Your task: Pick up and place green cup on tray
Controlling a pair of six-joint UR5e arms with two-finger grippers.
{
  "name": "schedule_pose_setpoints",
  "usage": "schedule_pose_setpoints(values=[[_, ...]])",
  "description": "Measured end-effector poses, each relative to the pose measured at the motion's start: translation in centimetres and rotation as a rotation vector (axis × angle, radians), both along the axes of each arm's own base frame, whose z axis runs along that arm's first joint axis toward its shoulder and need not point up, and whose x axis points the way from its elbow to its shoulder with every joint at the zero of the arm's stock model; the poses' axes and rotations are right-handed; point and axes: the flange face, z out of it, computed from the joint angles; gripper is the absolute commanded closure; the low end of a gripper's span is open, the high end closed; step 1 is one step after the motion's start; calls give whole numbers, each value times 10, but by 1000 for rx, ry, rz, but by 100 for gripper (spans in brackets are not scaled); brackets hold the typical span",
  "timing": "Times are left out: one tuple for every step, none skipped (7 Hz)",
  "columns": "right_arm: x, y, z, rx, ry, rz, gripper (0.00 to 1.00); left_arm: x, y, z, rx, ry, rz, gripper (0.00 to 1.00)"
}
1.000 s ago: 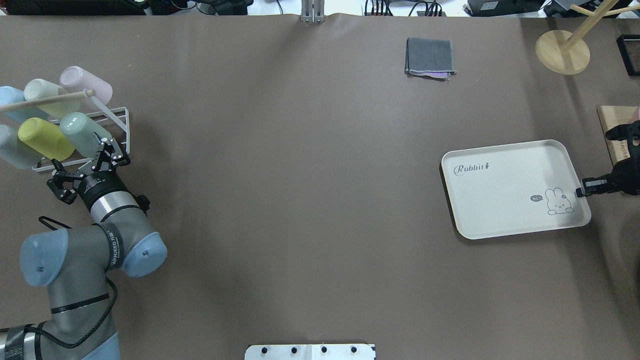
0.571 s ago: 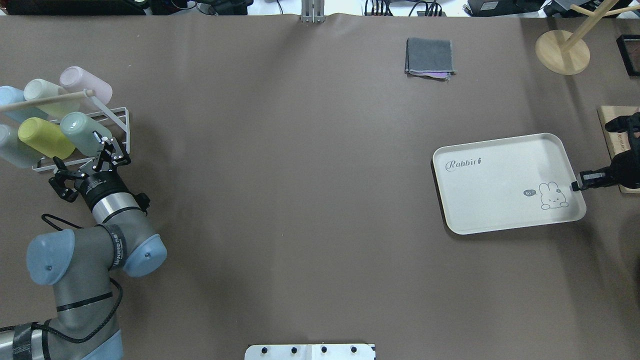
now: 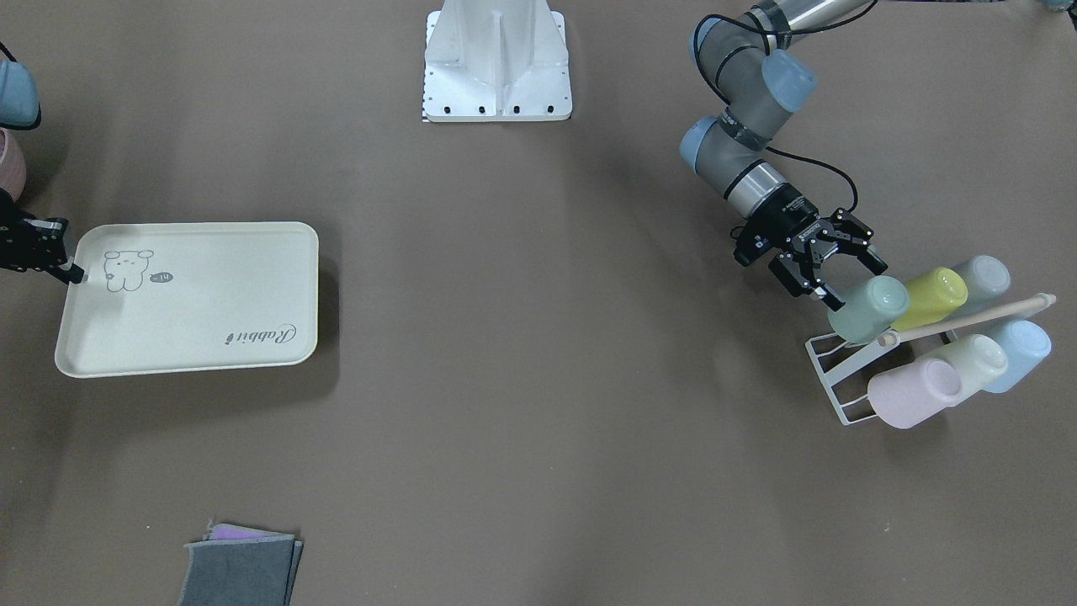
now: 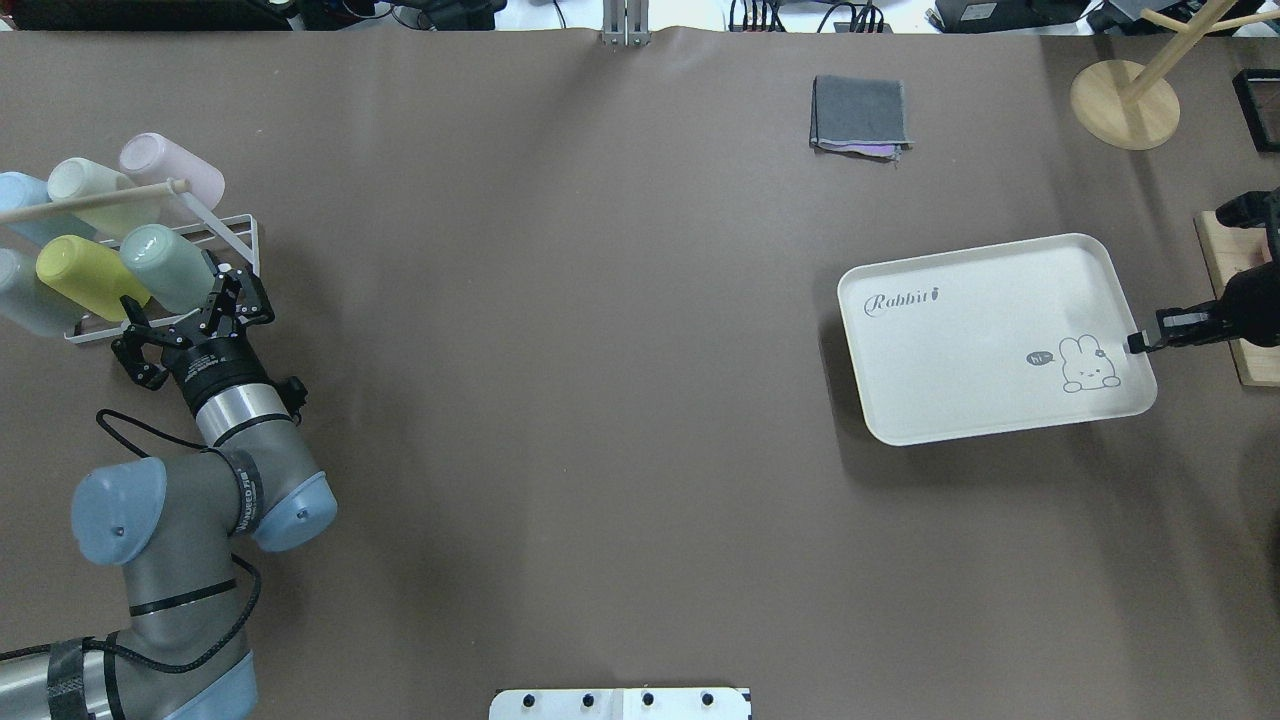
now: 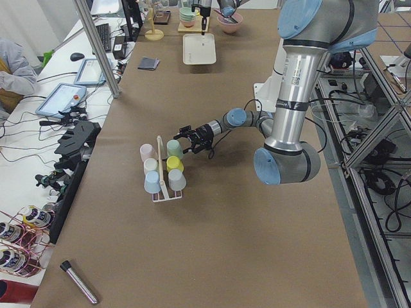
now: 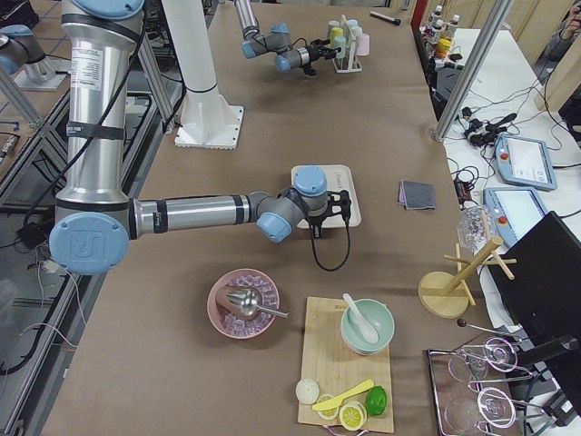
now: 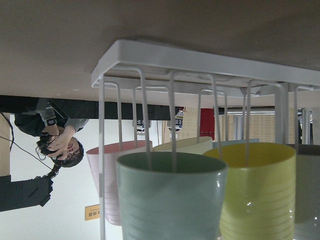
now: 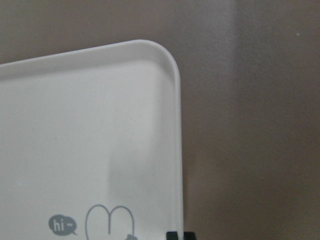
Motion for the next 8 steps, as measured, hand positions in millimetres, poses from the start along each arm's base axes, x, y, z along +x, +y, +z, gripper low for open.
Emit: schedule_pose_setpoints(values=[[-7, -15, -23, 4, -36, 24, 100, 1, -2, 6, 20, 2, -8, 2], [-19, -31, -48, 15, -67, 37, 100, 1, -4, 12, 29, -3, -14, 2], [-37, -45, -70, 17, -93, 37, 100, 1, -8, 18, 34, -8, -23, 2], [-63, -58, -88, 19, -111, 22, 100, 1, -13, 22, 42, -12, -32, 2], [-92, -70, -106, 18, -127, 5, 100, 3, -19, 22, 60, -20, -35, 2], [-124, -78, -127, 9, -142, -3, 100, 8, -26, 20, 79, -28, -35, 2], [-160, -77, -146, -7, -151, 0, 100, 11, -31, 18, 89, -32, -37, 2], [-195, -73, -166, -31, -158, 12, 100, 11, -34, 18, 94, -36, -40, 2]])
